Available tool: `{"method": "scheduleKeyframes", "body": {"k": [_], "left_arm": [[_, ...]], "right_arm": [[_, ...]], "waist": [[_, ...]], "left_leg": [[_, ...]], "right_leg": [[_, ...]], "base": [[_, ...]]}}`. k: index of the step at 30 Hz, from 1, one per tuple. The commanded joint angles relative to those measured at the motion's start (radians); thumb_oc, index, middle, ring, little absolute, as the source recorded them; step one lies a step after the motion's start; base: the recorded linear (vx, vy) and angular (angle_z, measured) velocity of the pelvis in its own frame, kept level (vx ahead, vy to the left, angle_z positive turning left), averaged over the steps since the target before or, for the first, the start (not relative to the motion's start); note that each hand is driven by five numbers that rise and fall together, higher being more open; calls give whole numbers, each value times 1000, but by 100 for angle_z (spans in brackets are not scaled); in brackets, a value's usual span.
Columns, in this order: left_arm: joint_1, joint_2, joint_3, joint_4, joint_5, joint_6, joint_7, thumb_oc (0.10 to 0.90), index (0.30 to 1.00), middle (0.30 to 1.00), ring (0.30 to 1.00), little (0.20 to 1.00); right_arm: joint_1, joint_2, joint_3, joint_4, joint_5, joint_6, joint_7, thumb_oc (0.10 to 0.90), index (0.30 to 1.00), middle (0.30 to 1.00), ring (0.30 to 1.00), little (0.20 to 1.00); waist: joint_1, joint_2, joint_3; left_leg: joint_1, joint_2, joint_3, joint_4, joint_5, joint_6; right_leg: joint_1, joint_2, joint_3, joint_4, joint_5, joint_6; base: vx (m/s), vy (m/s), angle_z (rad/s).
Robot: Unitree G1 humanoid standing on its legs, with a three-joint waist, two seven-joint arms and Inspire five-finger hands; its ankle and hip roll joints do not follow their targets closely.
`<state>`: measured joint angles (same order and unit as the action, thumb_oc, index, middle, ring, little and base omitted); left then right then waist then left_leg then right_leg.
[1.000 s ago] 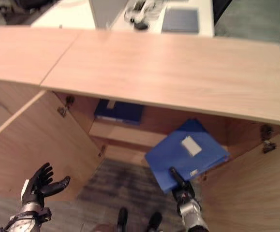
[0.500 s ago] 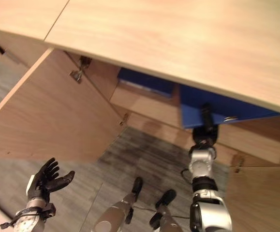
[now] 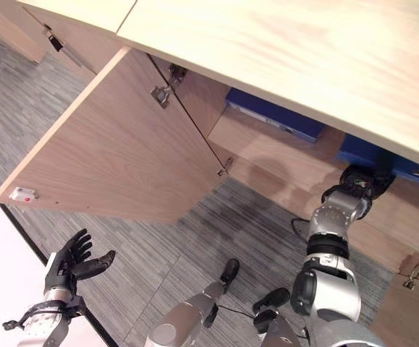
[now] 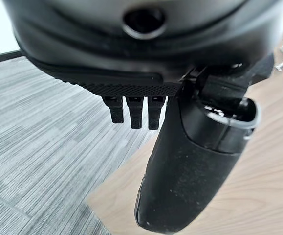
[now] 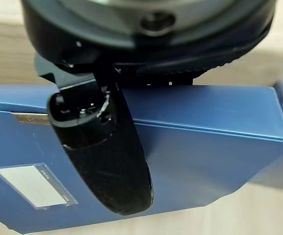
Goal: Put the empty folder in the office cabinet
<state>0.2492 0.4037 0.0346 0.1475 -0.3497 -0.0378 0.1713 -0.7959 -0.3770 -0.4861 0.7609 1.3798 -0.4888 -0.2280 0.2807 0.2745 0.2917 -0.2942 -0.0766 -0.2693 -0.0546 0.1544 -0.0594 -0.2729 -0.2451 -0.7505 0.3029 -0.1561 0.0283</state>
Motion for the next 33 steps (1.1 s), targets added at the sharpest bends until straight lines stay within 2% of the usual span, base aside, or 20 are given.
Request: {"method": "scheduleKeyframes", "body": {"k": [1,10,11,12,16,18,21,26,28,29,30,33], "left_arm": [[-36,53,9,-16,-9,-52,63,800,900,900,900,900],[-37,78,16,-55,-6,-41,57,800,900,900,900,900],[-37,86,21,-61,-5,-42,59,800,900,900,900,900],[-37,86,20,-62,-5,-42,59,800,900,900,900,900],[-38,91,26,-77,3,-33,57,800,900,900,900,900],[-37,98,34,-75,4,-35,54,800,900,900,900,900],[-36,103,42,-88,-9,-42,43,800,900,900,900,900],[-22,110,66,-111,-6,-49,25,800,900,900,900,900],[-24,118,71,-110,-7,-52,20,800,900,900,900,900],[-24,131,70,-115,-7,-56,11,800,900,900,900,900],[-24,129,72,-115,-8,-56,10,800,900,900,900,900],[-19,137,73,-127,-12,-55,-12,800,900,900,900,900]], "right_arm": [[-38,-185,88,-108,-38,-89,1,400,300,300,300,300],[-116,-347,107,6,-43,-52,-50,400,300,300,300,300],[-122,-376,107,23,-44,-45,-60,750,825,825,825,825],[-126,-381,108,28,-43,-42,-59,800,900,900,900,900],[-137,-394,114,35,-39,-26,-67,800,900,900,900,900],[-122,-405,141,52,-50,7,-58,800,900,900,900,900],[-128,-429,202,135,-84,108,-27,800,900,900,900,900],[-127,-442,246,236,-71,183,48,800,900,900,900,900],[-138,-471,295,340,-131,256,47,800,900,900,900,900],[-158,-484,342,390,-194,324,66,800,900,900,900,900],[-169,-487,348,401,-197,330,70,800,900,900,900,900],[-205,-493,452,438,-292,410,116,800,900,900,900,900]], "waist": [[-6,2,-45],[-31,12,-39],[-37,12,-39],[-37,12,-38],[-49,20,-37],[-55,18,-35],[-68,13,-25],[-79,3,-10],[-83,-7,-7],[-86,-12,-3],[-86,-12,-2],[-94,-18,11]], "left_leg": [[-21,3,76,-33,-15,-42],[-24,-1,88,-33,-6,-55],[-24,-2,89,-33,-3,-58],[-24,-2,89,-33,-3,-58],[-24,-8,91,-33,-5,-58],[-22,-8,93,-33,-6,-58],[-21,-3,109,-33,-6,-60],[-30,3,132,-33,-8,-65],[-35,8,140,-33,-9,-66],[-38,10,149,-33,-9,-66],[-39,10,151,-33,-9,-66],[-40,14,164,-33,-9,-64]], "right_leg": [[42,71,84,-151,20,31],[59,78,79,-188,30,32],[61,77,78,-193,33,31],[62,78,78,-194,33,31],[67,80,83,-203,37,28],[66,81,91,-203,39,27],[60,86,113,-207,45,23],[53,101,139,-235,61,21],[46,104,150,-240,66,19],[40,107,157,-241,70,19],[38,107,159,-241,71,19],[30,108,172,-241,77,17]], "base": [[-2,6,3],[0,0,0],[-3,2,4],[-9,-1,4],[0,0,0],[0,0,0],[-9,6,-1],[-35,0,-7],[-30,-5,-3],[-21,-6,-4],[-25,1,-10],[-14,5,-17]]}}
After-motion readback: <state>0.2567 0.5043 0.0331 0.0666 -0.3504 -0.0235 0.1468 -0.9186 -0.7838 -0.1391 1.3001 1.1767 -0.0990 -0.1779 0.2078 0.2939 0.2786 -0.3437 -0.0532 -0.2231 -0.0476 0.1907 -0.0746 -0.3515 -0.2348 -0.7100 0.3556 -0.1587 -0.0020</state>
